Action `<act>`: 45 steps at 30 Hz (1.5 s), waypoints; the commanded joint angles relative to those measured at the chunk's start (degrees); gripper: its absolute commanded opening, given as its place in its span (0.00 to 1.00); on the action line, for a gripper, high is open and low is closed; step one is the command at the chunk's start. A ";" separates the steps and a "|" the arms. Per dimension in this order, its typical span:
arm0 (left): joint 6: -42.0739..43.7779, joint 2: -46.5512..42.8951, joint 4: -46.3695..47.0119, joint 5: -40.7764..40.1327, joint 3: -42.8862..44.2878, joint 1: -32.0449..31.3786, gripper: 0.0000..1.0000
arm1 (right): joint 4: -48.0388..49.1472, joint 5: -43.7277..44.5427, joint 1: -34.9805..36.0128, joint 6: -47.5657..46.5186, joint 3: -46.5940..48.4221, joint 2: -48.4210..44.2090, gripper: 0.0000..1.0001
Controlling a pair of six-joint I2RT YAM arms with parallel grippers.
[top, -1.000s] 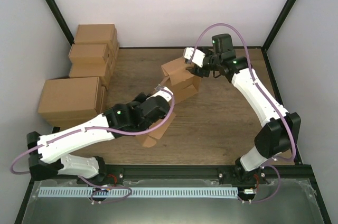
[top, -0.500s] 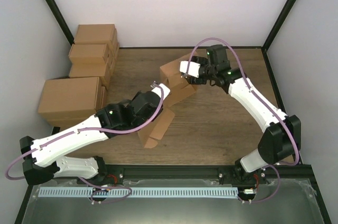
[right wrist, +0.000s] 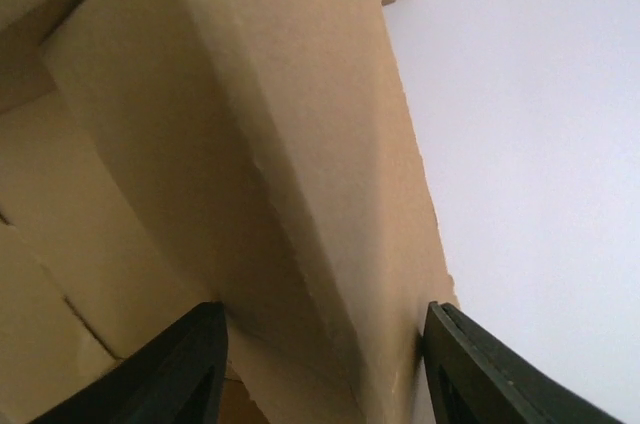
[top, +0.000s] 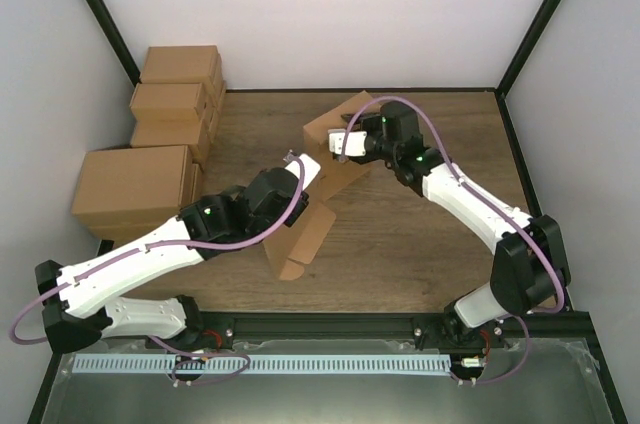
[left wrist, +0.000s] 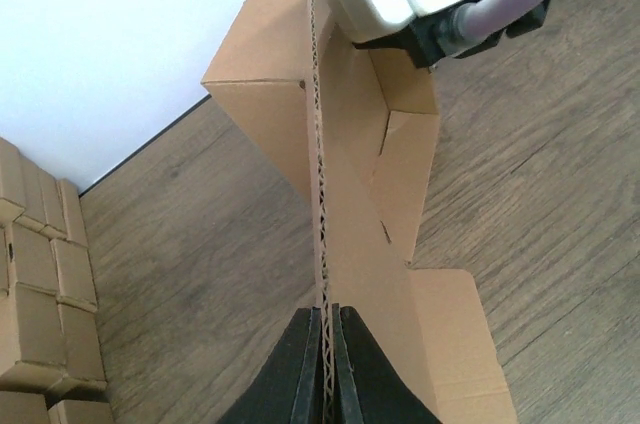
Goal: Fold the paper box
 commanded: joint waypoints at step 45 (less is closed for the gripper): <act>-24.08 -10.99 -14.10 -0.44 23.41 2.88 1.00 | -36.51 -1.28 -7.07 91.99 17.16 4.73 0.01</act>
